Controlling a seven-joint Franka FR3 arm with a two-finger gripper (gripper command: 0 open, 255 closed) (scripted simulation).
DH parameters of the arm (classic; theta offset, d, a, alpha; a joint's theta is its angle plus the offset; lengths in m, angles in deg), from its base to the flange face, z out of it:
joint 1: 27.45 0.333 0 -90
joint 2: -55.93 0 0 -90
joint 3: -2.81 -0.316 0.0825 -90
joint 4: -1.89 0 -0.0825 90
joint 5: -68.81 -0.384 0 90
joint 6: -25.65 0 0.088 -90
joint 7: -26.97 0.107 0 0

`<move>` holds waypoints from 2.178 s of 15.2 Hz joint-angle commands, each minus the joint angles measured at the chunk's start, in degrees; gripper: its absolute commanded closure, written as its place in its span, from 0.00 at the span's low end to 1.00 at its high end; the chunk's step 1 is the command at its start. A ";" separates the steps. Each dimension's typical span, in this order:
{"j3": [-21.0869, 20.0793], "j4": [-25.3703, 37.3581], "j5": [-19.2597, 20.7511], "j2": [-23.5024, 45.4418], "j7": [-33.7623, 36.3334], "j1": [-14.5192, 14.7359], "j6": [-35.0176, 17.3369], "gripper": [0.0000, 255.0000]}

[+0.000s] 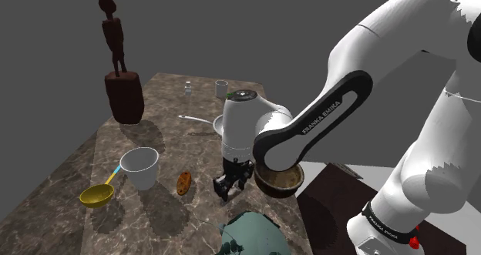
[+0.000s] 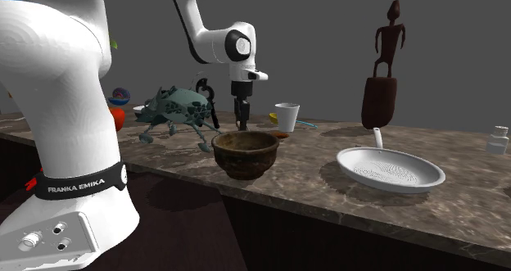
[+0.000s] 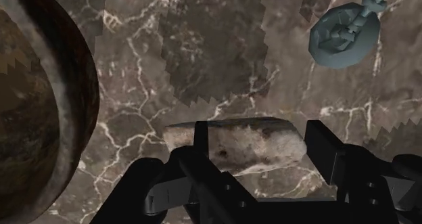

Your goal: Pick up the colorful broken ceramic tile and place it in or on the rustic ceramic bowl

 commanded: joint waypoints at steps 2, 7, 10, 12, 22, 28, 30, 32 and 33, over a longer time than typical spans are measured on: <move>-0.66 0.16 -2.68 -2.73 -1.84 -0.40 2.35 1.00; -0.99 1.08 -6.04 -6.54 -4.20 -0.61 6.35 1.00; -0.93 1.81 -7.68 -8.64 -5.38 -0.60 8.81 1.00; -0.82 2.36 -8.64 -9.96 -6.06 -0.56 10.46 1.00; 0.85 3.18 -13.01 -17.14 -10.10 -0.32 17.56 1.00; 7.23 -7.80 -18.68 -30.64 -20.16 0.69 20.05 1.00; 9.62 -11.07 -19.35 -34.90 -23.02 0.99 21.30 1.00; 12.04 -14.15 -19.49 -39.10 -25.72 1.10 22.74 1.00; 13.29 -15.60 -19.36 -41.18 -27.03 1.07 23.52 1.00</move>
